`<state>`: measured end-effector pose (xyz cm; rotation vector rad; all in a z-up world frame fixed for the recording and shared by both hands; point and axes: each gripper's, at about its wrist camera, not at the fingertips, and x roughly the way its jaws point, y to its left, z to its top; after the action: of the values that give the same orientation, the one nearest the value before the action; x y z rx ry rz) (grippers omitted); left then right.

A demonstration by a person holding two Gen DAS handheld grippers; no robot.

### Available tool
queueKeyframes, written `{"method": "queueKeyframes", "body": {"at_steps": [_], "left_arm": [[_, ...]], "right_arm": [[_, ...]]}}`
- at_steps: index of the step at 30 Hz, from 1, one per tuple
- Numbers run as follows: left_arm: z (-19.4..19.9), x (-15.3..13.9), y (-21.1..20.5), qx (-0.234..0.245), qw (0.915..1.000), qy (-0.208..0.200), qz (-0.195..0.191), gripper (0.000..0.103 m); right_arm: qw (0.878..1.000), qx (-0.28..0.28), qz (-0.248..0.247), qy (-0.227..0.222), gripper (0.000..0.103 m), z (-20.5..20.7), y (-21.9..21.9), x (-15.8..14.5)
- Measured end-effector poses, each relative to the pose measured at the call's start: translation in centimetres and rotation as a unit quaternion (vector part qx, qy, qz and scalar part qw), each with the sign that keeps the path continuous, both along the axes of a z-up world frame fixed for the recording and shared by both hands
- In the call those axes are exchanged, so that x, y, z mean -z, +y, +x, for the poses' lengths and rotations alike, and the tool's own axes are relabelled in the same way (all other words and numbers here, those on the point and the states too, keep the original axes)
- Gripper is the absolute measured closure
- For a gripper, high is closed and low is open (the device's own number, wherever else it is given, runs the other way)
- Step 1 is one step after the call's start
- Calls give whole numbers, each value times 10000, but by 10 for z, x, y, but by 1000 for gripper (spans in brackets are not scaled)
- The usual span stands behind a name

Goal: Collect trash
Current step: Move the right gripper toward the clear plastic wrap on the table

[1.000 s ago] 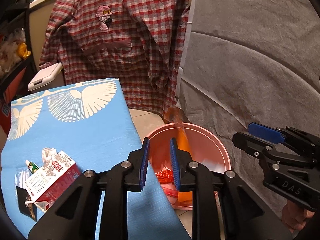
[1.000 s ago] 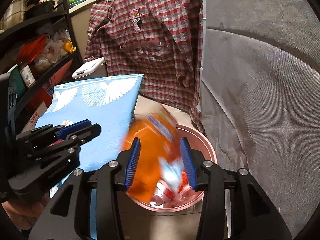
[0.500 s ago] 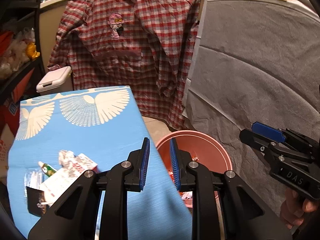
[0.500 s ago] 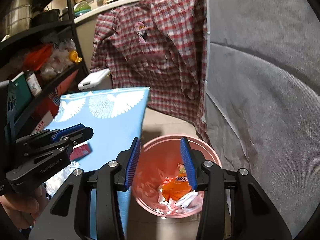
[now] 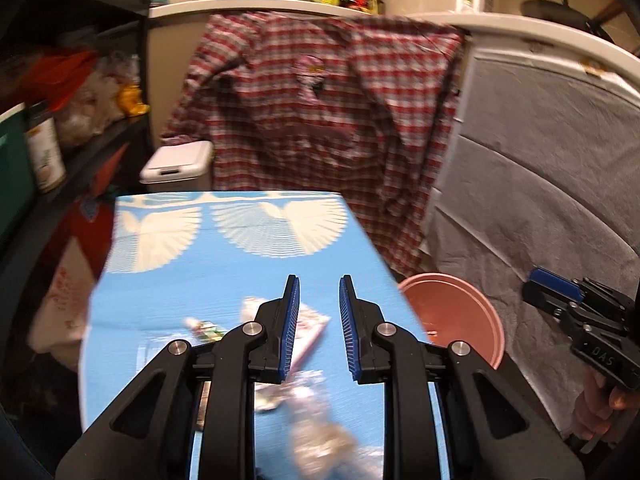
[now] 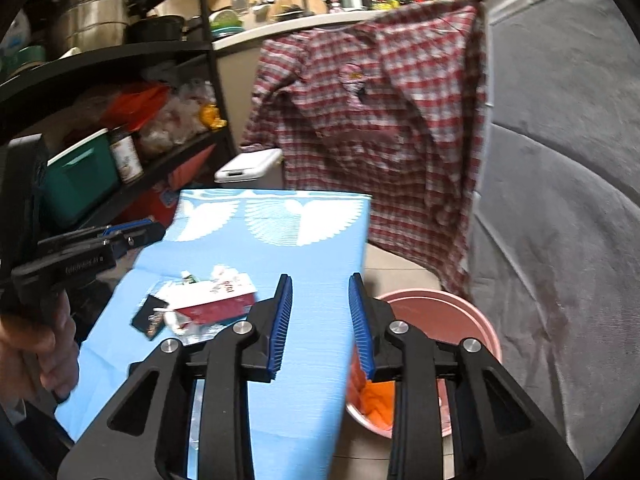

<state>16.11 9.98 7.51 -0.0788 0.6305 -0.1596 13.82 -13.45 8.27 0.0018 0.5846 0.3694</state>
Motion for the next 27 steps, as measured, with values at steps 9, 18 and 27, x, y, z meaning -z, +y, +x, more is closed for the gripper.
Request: {"method": "queueKeyframes", "body": {"at_steps": [9,18,27], "left_arm": [[-24,4,85,-512,9986,127,61,82],[-26,22,137,-736,9966,380,-38,82],[-7,53,162,-766,9941,771,-64,82]], "right_arm": [[9971,-699,116,278,74,-11,48,13],[9850,-1501,-338,783,62,-10,124,56],[9729,-1736,-799,1301,43,2,156,92]]}}
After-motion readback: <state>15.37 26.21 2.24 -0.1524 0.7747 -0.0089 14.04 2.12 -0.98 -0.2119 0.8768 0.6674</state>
